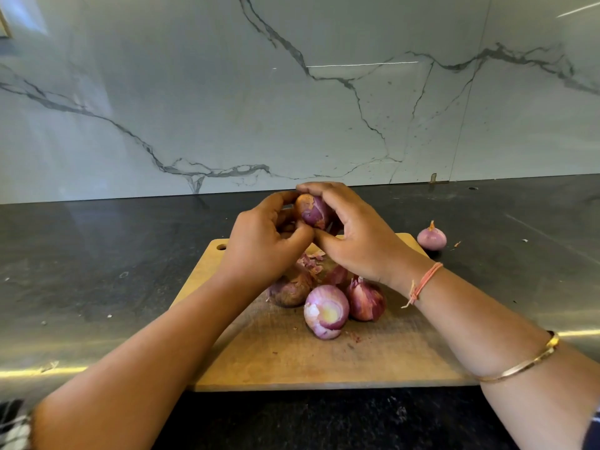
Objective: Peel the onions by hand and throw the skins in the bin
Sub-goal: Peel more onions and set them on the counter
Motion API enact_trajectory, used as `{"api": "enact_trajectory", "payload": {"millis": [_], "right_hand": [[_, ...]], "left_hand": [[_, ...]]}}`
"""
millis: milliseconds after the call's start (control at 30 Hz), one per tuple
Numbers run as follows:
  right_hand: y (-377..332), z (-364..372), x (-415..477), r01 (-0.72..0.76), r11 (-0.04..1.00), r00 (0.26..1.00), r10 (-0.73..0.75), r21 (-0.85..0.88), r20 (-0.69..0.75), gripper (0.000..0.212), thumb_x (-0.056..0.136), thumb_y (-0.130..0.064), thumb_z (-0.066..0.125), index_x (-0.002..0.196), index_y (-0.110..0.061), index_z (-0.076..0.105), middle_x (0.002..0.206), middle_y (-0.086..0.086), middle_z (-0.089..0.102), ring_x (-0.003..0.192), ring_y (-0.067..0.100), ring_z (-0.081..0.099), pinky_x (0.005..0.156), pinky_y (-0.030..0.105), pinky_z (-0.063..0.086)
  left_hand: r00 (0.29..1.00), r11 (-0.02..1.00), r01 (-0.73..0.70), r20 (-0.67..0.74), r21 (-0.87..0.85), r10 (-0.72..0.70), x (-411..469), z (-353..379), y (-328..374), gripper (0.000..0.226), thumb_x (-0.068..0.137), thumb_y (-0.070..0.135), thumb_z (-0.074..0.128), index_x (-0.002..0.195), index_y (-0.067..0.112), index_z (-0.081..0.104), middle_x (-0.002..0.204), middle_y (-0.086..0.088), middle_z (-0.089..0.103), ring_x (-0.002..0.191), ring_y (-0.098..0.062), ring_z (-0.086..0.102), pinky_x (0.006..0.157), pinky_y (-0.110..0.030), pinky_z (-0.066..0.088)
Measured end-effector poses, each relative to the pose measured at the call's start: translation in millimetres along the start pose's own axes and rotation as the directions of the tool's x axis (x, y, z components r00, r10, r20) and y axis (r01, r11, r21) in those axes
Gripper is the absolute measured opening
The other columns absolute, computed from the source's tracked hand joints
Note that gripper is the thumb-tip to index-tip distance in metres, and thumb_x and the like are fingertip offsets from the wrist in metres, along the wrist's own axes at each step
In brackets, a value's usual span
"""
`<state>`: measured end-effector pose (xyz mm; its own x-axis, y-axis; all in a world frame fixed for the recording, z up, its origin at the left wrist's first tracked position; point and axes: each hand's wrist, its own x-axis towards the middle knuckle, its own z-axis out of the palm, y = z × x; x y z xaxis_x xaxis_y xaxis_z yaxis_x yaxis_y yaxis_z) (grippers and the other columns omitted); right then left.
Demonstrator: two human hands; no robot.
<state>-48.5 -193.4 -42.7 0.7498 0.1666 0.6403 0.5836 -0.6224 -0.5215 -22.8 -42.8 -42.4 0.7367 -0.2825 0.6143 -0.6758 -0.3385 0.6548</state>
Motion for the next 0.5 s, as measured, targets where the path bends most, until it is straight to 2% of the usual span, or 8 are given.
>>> {"api": "enact_trajectory", "payload": {"millis": [67, 200, 333, 400, 500], "right_hand": [[-1.3, -0.3, -0.2, -0.020, 1.000, 1.000, 0.020, 0.014, 0.007, 0.051, 0.085, -0.006, 0.067, 0.133, -0.014, 0.051, 0.128, 0.004, 0.056, 0.118, 0.012, 0.054, 0.100, 0.019, 0.044], [-3.4, -1.4, -1.1, -0.039, 0.999, 0.999, 0.039, 0.008, 0.008, 0.052, 0.083, -0.006, 0.069, 0.131, -0.015, 0.055, 0.124, 0.001, 0.061, 0.111, 0.007, 0.058, 0.095, 0.012, 0.044], [-5.0, -2.5, -1.6, -0.045, 0.999, 0.999, 0.045, -0.013, 0.004, 0.052, 0.081, -0.005, 0.070, 0.130, -0.016, 0.057, 0.122, -0.001, 0.063, 0.109, 0.003, 0.058, 0.092, 0.007, 0.042], [-6.1, -3.0, -1.8, -0.043, 0.999, 0.999, 0.043, -0.014, 0.000, 0.051, 0.081, -0.005, 0.070, 0.129, -0.016, 0.058, 0.120, -0.002, 0.064, 0.108, 0.002, 0.057, 0.091, 0.006, 0.042], [-7.5, -4.1, -2.2, -0.063, 0.997, 0.998, 0.063, 0.034, 0.000, 0.050, 0.080, -0.005, 0.071, 0.128, -0.016, 0.059, 0.118, -0.003, 0.066, 0.107, 0.002, 0.059, 0.094, 0.012, 0.045]], "left_hand": [[1.000, 0.999, -0.004, 0.005, 0.043, 0.004, 0.3, -0.5, -0.5, 0.040, 0.083, 0.013, 0.059, 0.123, 0.016, 0.059, 0.086, 0.018, 0.065, 0.078, 0.002, 0.066, 0.072, -0.017, 0.055], [1.000, 0.993, -0.022, 0.005, 0.120, 0.021, 0.4, -0.7, -2.0, 0.040, 0.084, 0.013, 0.059, 0.123, 0.014, 0.059, 0.084, 0.005, 0.070, 0.073, -0.010, 0.068, 0.072, -0.035, 0.058], [0.999, 0.982, -0.045, 0.013, 0.182, 0.044, 1.8, -0.9, -2.1, 0.042, 0.083, 0.019, 0.057, 0.125, 0.012, 0.058, 0.080, -0.001, 0.071, 0.067, -0.014, 0.065, 0.068, -0.039, 0.057], [0.998, 0.976, -0.054, 0.022, 0.213, 0.051, 1.8, -1.1, -1.7, 0.041, 0.084, 0.016, 0.057, 0.126, 0.011, 0.058, 0.079, -0.003, 0.070, 0.066, -0.015, 0.064, 0.067, -0.038, 0.056], [0.998, 0.971, -0.068, 0.007, 0.230, 0.069, 2.6, -4.0, -4.2, 0.034, 0.085, 0.011, 0.058, 0.119, 0.011, 0.063, 0.070, 0.005, 0.065, 0.056, -0.005, 0.057, 0.055, -0.017, 0.049]]}}
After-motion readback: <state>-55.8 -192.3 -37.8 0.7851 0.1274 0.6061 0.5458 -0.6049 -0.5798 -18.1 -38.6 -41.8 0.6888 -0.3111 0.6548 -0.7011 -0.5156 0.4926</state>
